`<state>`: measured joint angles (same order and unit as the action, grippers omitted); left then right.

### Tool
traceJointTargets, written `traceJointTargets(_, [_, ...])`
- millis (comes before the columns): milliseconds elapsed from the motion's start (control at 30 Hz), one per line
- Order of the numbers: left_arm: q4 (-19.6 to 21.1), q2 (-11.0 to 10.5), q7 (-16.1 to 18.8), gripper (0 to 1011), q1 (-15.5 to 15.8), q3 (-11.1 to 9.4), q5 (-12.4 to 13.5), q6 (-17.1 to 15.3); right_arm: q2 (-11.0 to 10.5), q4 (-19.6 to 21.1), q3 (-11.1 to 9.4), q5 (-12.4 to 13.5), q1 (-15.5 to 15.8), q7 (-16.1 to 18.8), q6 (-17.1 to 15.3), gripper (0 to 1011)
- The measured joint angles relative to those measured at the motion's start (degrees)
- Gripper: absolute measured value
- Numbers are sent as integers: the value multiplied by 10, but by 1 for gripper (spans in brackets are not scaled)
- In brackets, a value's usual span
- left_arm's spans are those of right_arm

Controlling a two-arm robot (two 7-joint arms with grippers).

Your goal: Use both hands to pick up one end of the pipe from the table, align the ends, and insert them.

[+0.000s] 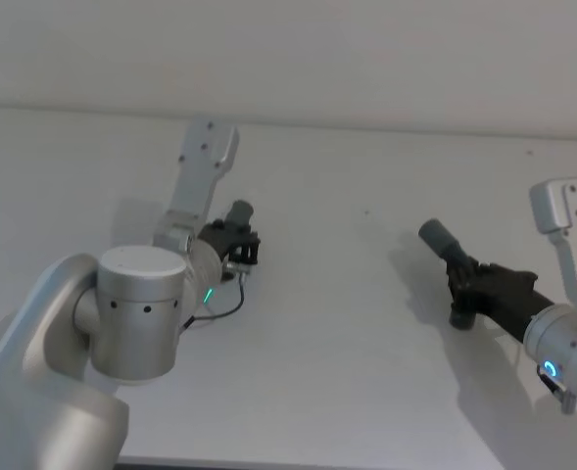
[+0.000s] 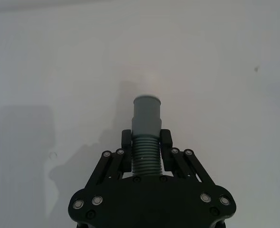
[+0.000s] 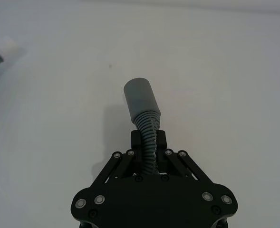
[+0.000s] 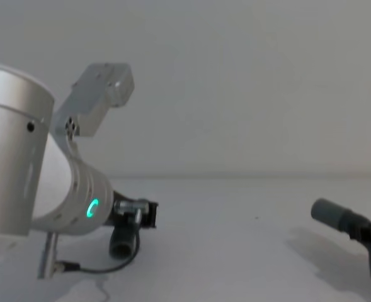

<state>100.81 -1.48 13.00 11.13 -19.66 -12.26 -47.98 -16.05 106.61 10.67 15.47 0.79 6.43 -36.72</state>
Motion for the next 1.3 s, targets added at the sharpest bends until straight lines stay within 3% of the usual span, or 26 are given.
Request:
traceJointTargets(300, [7, 1, 4, 342, 27, -14, 21, 15, 1, 7, -11, 10, -11, 23, 46, 164])
traceJointTargets(533, [16, -10, -13, 342, 49, -24, 28, 24, -14, 11, -20, 23, -24, 57, 78, 164])
traceJointTargets(933, [36, -54, -88, 342, 76, -36, 20, 30, -76, 1, -34, 54, -41, 157, 124, 164])
traceJointTargets(1167, [51, -99, -152, 342, 91, -40, 7, 33, -118, -14, -41, 71, -47, 223, 153, 164])
traceJointTargets(1300, [59, -129, -196, 342, 101, -42, -2, 35, -151, -30, -44, 85, -54, 280, 182, 162])
